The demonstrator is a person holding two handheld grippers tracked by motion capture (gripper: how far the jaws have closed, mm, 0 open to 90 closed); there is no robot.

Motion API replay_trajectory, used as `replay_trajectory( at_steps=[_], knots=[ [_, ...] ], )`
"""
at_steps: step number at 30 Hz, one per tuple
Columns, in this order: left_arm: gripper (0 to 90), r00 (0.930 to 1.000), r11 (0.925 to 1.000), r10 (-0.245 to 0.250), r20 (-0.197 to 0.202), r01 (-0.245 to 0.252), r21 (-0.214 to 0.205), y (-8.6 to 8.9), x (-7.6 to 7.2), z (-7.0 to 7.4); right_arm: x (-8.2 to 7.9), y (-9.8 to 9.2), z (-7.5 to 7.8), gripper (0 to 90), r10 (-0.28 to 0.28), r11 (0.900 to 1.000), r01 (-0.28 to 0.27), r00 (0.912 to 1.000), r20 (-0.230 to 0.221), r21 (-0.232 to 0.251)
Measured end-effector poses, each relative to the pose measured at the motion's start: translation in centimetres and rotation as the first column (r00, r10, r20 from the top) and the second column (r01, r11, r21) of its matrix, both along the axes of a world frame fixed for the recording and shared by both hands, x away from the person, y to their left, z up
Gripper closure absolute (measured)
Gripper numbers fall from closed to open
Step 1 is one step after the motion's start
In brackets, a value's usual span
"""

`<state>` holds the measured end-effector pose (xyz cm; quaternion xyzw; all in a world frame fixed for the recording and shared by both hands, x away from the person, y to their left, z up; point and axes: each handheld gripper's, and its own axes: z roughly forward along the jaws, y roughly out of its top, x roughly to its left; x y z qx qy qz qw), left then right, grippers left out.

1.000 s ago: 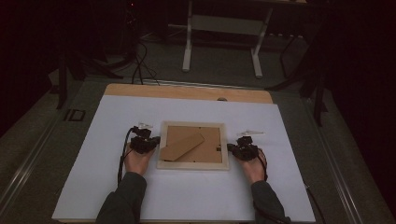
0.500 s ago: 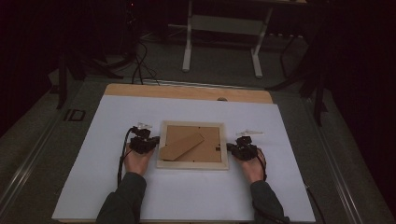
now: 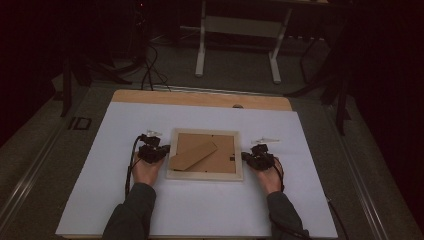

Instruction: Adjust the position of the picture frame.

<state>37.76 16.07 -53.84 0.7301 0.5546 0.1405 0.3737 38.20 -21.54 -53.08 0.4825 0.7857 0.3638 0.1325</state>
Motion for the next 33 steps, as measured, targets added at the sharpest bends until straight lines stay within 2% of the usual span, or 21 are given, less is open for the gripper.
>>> replay_trajectory(
  at_steps=[7,12,19,26,28,31,33],
  knots=[
    [90.0,0.9997,0.9997,0.024,-0.003,-0.024,-0.008,0.0,0.2,0.0,0.5,0.2,0.1,90.0,-0.003,1.0000,0.003,1.0000,-0.006,-0.001],
    [90.0,0.9991,0.9992,0.040,-0.009,-0.040,0.008,-0.2,0.5,0.1,1.0,0.4,0.1,90.0,-0.022,0.9997,0.022,0.9997,-0.012,0.007],
    [90.0,0.9982,0.9982,0.059,-0.011,-0.059,0.006,-0.2,0.5,0.1,1.6,0.7,0.2,90.0,-0.036,0.9993,0.037,0.9992,-0.019,0.001],
    [90.0,0.9995,0.9995,0.030,0.001,-0.030,0.008,0.1,0.5,0.0,1.8,0.5,0.2,90.0,-0.023,0.9997,0.023,0.9996,-0.018,0.010],
    [90.0,0.9993,0.9992,0.037,0.011,-0.037,0.019,-0.1,0.3,0.0,1.7,0.6,0.2,90.0,-0.018,0.9998,0.018,0.9997,-0.014,0.001],
    [90.0,0.9990,0.9989,0.044,0.010,-0.044,0.013,-0.1,0.2,0.0,1.6,0.6,0.1,90.0,-0.002,0.9999,0.002,1.0000,0.006,-0.016],
    [87.2,0.9987,0.9986,0.050,0.011,-0.050,0.016,0.0,0.1,0.0,1.5,0.6,0.1,90.0,0.007,0.9996,-0.007,0.9999,0.016,-0.026]
  ],
)
